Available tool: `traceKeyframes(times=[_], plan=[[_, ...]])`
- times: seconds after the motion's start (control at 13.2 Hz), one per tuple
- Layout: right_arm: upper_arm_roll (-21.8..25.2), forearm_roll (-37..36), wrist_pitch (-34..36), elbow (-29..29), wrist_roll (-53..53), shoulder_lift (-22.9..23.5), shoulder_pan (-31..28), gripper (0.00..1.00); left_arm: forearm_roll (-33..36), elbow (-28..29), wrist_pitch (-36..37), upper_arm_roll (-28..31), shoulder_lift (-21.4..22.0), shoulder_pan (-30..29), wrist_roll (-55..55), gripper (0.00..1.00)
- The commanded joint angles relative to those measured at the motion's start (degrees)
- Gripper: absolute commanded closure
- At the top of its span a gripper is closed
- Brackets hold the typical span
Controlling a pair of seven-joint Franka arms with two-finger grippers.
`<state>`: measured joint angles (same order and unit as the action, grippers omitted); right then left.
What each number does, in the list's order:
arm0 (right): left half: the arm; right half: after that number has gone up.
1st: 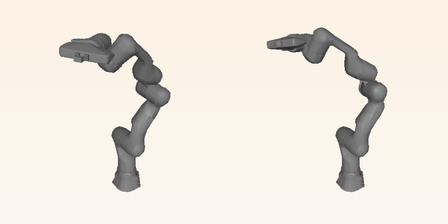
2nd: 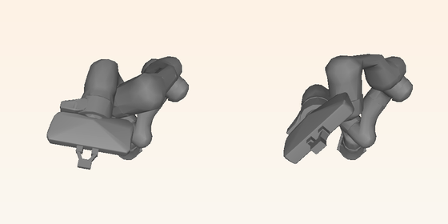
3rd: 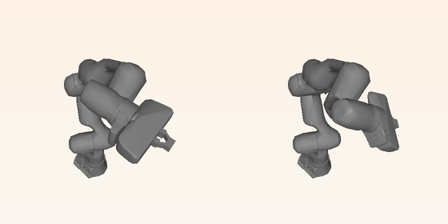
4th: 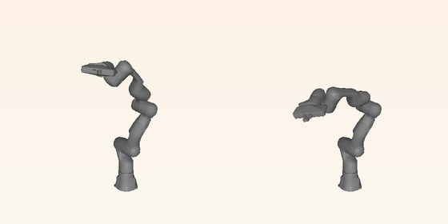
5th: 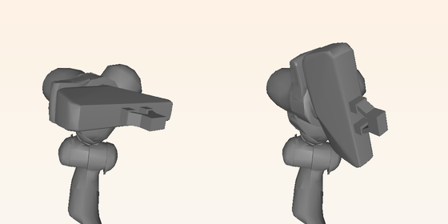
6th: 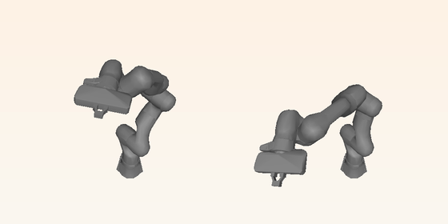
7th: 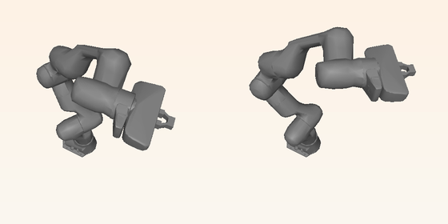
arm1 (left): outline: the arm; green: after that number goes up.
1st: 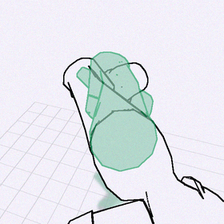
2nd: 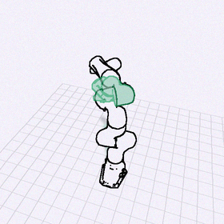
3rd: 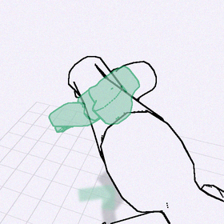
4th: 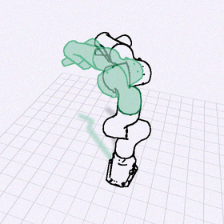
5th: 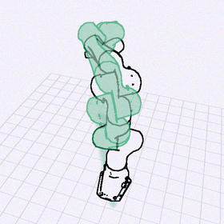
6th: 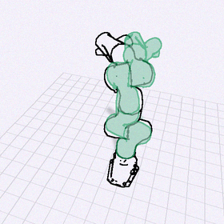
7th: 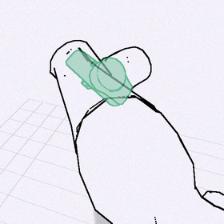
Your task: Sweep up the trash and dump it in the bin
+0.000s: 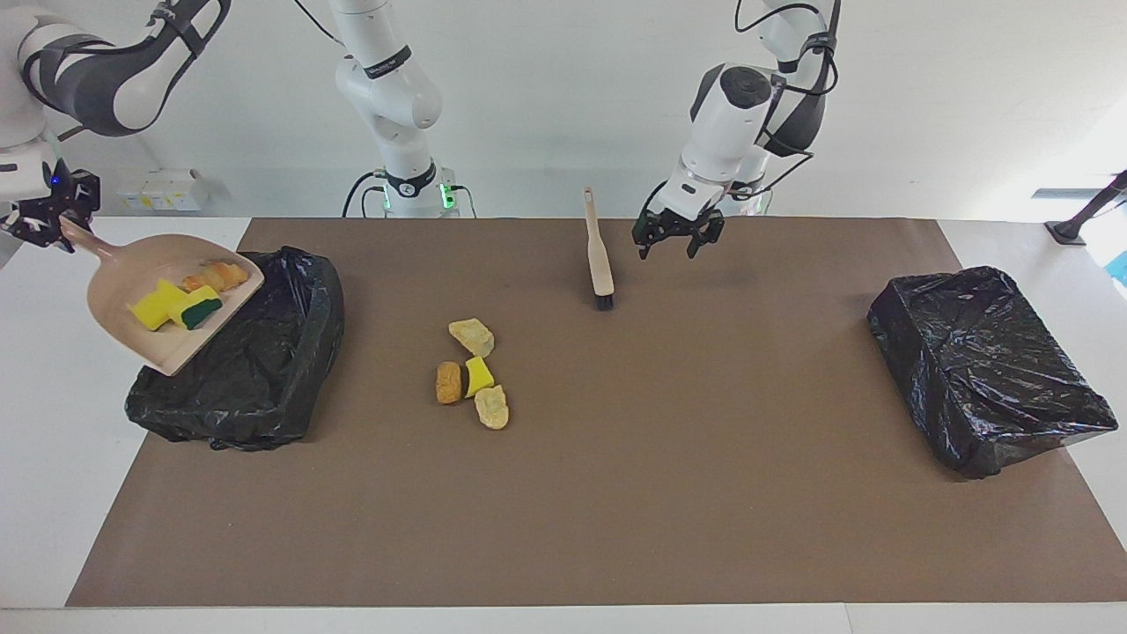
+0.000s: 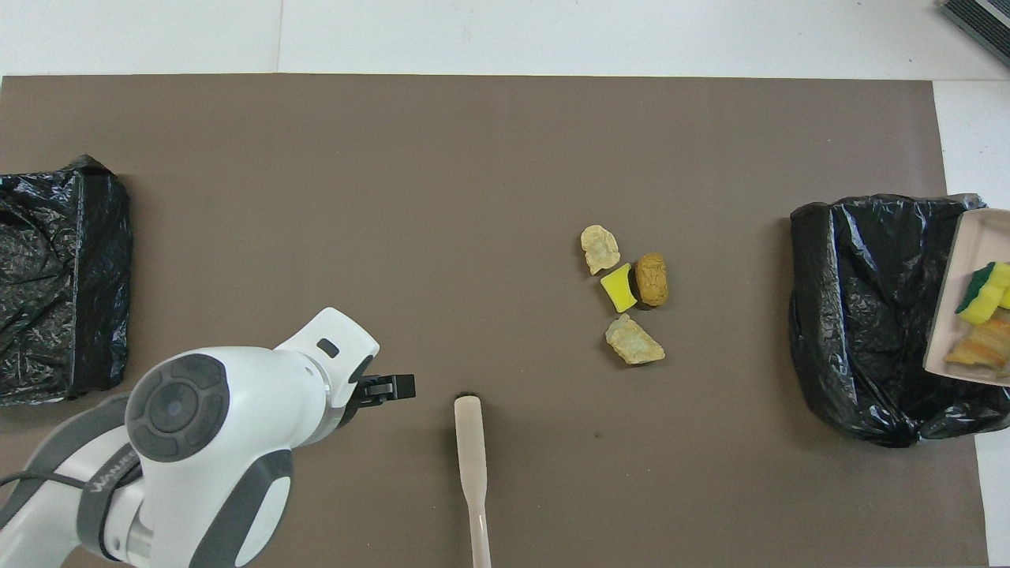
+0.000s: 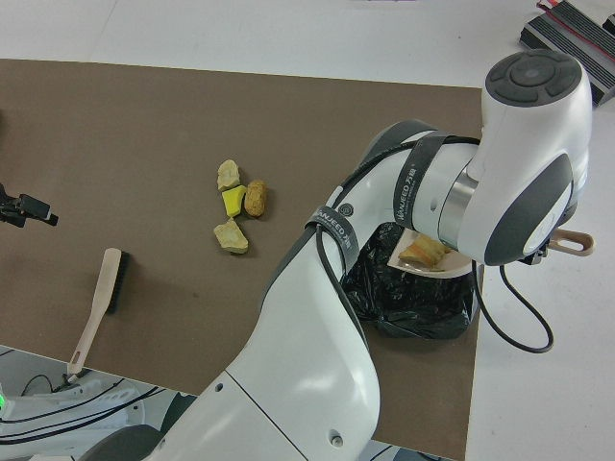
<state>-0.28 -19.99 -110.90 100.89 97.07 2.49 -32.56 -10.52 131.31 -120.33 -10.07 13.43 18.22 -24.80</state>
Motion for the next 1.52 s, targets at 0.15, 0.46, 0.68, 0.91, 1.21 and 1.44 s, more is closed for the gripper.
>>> traceKeyframes(times=[0.15,0.46,0.68,0.91,1.21,1.44], plan=[[-0.59,-11.02,-4.93,3.69,0.93,-0.46,1.1,1.0,2.52,-16.14,16.17,-0.48,-5.77,-14.32,19.06,0.0],[-0.95,-17.0,-6.35,4.67,1.1,-0.29,3.37,1.0,3.23,-26.78,25.74,-0.39,-8.06,-21.28,28.05,0.0],[-1.03,-18.86,-5.82,4.31,1.01,-0.2,5.05,1.0,4.72,-34.16,31.01,-0.39,-9.73,-23.57,28.14,0.0],[-1.12,-21.93,-5.64,4.23,1.1,-0.38,6.55,1.0,5.6,-41.01,36.72,-0.13,-12.45,-23.75,27.88,0.0],[-1.3,-24.48,-5.56,3.7,3.64,-0.55,6.72,1.0,7.62,-44.82,38.07,0.22,-14.57,-23.58,28.05,0.0],[-2.34,-23.88,-1.19,1.51,5.5,-2.57,6.72,1.0,7.71,-44.91,38.68,0.22,-14.84,-23.58,28.06,0.0]])
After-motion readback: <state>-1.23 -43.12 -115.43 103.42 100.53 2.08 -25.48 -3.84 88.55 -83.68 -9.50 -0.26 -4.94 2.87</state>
